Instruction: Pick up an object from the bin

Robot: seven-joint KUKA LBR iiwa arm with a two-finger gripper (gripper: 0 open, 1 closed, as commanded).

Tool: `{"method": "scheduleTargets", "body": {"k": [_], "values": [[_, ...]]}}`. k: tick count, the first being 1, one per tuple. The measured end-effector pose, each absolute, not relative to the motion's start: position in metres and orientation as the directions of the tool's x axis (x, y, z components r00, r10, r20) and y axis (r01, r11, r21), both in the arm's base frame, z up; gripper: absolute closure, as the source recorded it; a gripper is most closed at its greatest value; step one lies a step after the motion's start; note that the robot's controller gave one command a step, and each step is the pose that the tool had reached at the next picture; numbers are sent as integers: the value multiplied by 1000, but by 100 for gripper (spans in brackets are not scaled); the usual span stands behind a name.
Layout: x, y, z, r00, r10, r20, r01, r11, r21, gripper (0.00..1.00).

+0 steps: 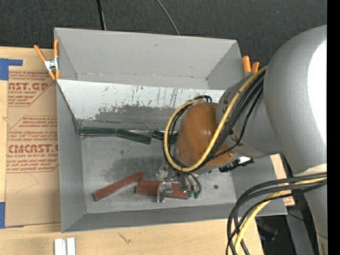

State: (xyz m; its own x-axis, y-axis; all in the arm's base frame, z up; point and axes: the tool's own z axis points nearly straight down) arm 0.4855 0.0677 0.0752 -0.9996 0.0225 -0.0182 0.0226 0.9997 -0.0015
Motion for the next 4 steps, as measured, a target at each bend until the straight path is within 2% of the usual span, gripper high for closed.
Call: {"method": "scheduleTargets", "body": {"k": [2, 3, 4], "values": [[485, 67, 79, -1000, 23, -14, 23, 1000, -2, 100], [482, 68, 93, -1000, 21, -1, 21, 1000, -1, 100], [483, 69, 101, -1000, 21, -2, 21, 1000, 0, 100]]}}
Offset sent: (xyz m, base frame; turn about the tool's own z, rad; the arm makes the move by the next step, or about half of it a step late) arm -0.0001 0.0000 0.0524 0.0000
